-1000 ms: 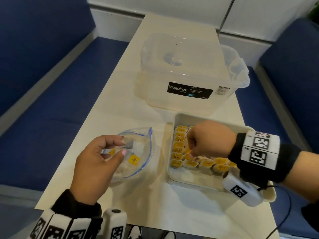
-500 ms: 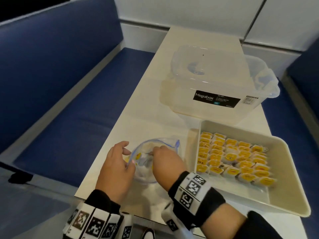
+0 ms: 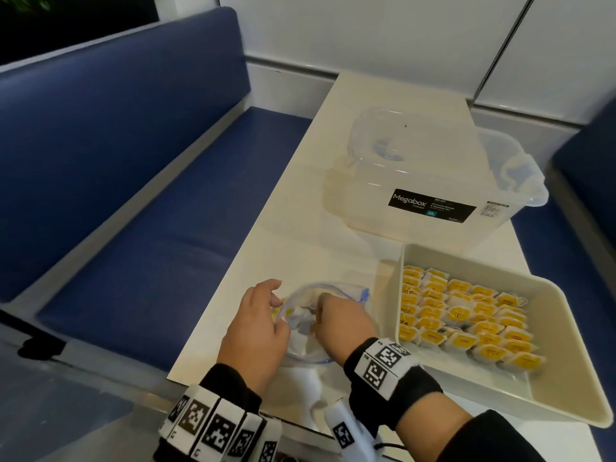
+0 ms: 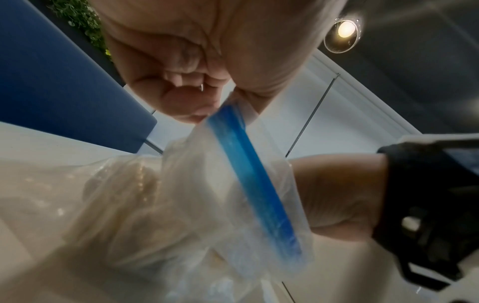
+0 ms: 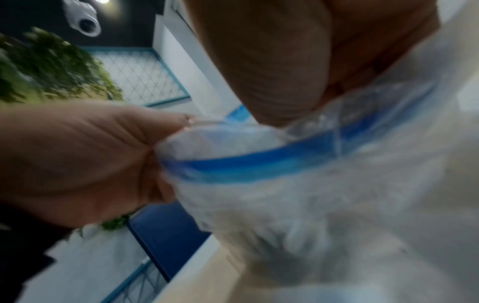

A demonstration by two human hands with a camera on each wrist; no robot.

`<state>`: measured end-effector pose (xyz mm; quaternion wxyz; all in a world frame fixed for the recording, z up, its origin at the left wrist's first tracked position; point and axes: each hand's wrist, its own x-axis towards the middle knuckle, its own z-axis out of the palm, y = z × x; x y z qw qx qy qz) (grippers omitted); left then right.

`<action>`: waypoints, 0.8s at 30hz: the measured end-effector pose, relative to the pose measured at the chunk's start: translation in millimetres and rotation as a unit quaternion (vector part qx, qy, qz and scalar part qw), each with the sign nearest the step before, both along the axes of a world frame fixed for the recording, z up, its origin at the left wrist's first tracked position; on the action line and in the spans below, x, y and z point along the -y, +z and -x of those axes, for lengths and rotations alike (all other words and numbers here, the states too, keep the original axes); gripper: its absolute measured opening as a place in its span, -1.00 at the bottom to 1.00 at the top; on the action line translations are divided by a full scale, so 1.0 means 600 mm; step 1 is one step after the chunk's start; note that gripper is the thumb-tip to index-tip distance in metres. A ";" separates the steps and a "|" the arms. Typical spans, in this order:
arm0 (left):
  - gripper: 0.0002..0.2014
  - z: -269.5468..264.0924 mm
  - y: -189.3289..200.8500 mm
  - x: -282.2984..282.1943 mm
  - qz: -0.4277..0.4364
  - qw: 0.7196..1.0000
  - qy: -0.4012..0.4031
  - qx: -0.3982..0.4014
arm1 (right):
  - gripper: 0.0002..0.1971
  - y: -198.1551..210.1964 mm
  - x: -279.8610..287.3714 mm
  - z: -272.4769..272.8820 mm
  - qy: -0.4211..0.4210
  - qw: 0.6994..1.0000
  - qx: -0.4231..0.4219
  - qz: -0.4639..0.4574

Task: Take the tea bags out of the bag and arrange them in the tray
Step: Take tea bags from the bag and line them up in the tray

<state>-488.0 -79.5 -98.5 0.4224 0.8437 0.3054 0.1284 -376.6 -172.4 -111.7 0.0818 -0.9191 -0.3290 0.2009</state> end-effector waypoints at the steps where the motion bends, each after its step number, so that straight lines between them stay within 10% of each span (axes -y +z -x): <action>1: -0.53 -0.001 -0.001 -0.002 -0.001 1.000 -0.001 -0.002 | -0.84 0.007 0.002 0.001 0.006 1.000 0.007 -0.023; 8: -0.48 -0.008 0.001 -0.008 -0.042 0.998 -0.043 0.018 | -0.84 0.097 0.021 0.001 0.047 0.988 0.018 -0.147; 12: -0.77 -0.015 0.027 -0.003 -0.078 0.989 -0.095 0.084 | -0.72 0.152 0.019 0.002 0.082 0.979 0.020 -0.183; 19: -0.90 -0.035 0.052 0.010 0.261 0.940 -0.073 0.207 | -0.69 0.210 0.016 -0.015 0.052 0.966 -0.003 -0.251; 24: -0.78 -0.055 0.067 0.027 0.332 0.908 -0.083 0.242 | -0.87 0.229 0.028 -0.042 0.024 0.973 0.005 -0.228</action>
